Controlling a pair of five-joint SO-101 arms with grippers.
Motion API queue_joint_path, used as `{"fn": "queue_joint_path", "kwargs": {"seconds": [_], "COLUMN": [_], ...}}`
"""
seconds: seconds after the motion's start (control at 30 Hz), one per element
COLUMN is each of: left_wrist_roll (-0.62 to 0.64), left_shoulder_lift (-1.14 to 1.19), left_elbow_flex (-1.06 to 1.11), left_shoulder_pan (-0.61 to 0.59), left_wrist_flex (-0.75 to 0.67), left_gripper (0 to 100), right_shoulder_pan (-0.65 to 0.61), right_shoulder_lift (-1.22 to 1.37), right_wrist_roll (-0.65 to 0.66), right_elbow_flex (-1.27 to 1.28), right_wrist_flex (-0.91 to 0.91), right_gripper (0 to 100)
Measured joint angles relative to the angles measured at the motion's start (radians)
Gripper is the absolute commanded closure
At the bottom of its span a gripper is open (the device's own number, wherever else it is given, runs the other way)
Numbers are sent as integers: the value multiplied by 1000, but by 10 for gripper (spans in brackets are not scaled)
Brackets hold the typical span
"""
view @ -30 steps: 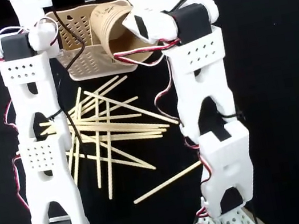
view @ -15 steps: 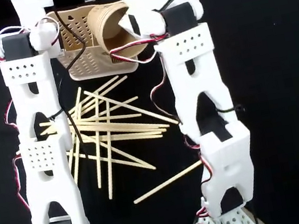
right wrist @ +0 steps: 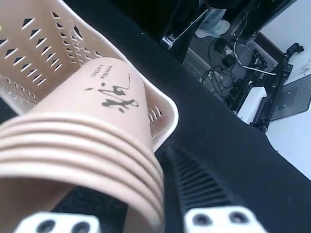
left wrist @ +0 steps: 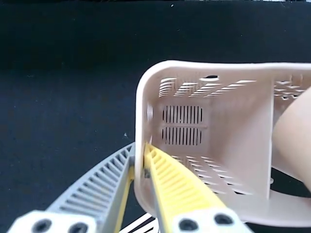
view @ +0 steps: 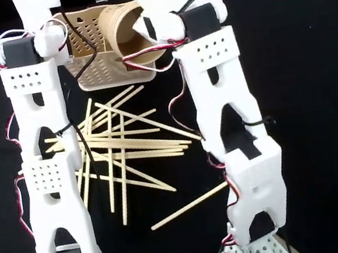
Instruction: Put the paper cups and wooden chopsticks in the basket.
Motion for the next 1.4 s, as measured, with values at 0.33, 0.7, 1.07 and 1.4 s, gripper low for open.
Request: {"fn": "queue_joint_path", "kwargs": {"seconds": [0.33,0.7,1.07,1.4], "left_wrist_roll": [0,3,5,12], "left_shoulder_lift": [0,0,0,0], "left_elbow_flex": [0,0,0,0], "left_shoulder_pan": [0,0,25,29], "left_wrist_flex": [0,-2,-2,-2], "left_gripper": [970,970,970,970], "right_shoulder_pan": [31,21,-75,-72], "right_shoulder_lift": [0,51,52,104], "right_wrist_roll": [0,-12,-12,-12], "right_elbow_flex": [-14,-32,-103,-126], "right_wrist_flex": [-40,-60,-15,-46], "right_gripper": [884,885,884,884]}}
